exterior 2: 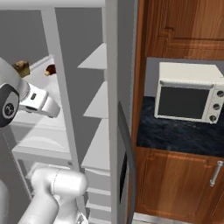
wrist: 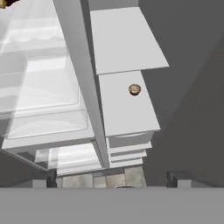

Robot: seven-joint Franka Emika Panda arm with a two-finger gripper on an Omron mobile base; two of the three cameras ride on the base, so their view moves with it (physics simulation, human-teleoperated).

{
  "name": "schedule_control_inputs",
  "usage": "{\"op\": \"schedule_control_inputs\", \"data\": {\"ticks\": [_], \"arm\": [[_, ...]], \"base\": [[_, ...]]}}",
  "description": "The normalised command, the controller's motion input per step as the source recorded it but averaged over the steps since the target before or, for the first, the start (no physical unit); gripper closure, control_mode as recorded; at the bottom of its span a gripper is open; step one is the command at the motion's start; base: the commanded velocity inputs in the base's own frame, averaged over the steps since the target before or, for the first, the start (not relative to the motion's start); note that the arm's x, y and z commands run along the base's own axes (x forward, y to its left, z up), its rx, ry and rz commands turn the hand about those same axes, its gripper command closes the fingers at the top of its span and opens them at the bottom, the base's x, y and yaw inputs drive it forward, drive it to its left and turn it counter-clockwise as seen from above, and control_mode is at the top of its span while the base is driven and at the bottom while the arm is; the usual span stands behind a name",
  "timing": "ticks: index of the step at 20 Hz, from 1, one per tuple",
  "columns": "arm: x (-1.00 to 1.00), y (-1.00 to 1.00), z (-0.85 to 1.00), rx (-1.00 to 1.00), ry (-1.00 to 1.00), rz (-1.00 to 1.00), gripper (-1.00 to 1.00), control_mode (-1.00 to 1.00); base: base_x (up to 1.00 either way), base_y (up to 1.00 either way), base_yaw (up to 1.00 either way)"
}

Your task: Pick up the frozen steak from the freezer, place it on any shelf in the fridge, and close the fridge and freezer doors when done.

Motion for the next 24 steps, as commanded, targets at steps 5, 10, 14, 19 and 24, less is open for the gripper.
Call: {"op": "schedule_control_inputs", "data": {"ticks": [5,10,14,19,24], "arm": [[0.0,0.0,0.0,0.0,0.0,0.0,-1.0,1.0],[0.0,0.0,0.0,0.0,0.0,0.0,-1.0,1.0],[0.0,0.0,0.0,0.0,0.0,0.0,-1.0,1.0],[0.0,0.0,0.0,0.0,0.0,0.0,-1.0,1.0],[0.0,0.0,0.0,0.0,0.0,0.0,-1.0,1.0]], "base": [[-0.59,-0.09,0.0],[-0.52,0.04,0.01],[-0.42,0.47,0.03],[-0.41,0.7,0.0],[-0.5,0.28,0.0]]}}
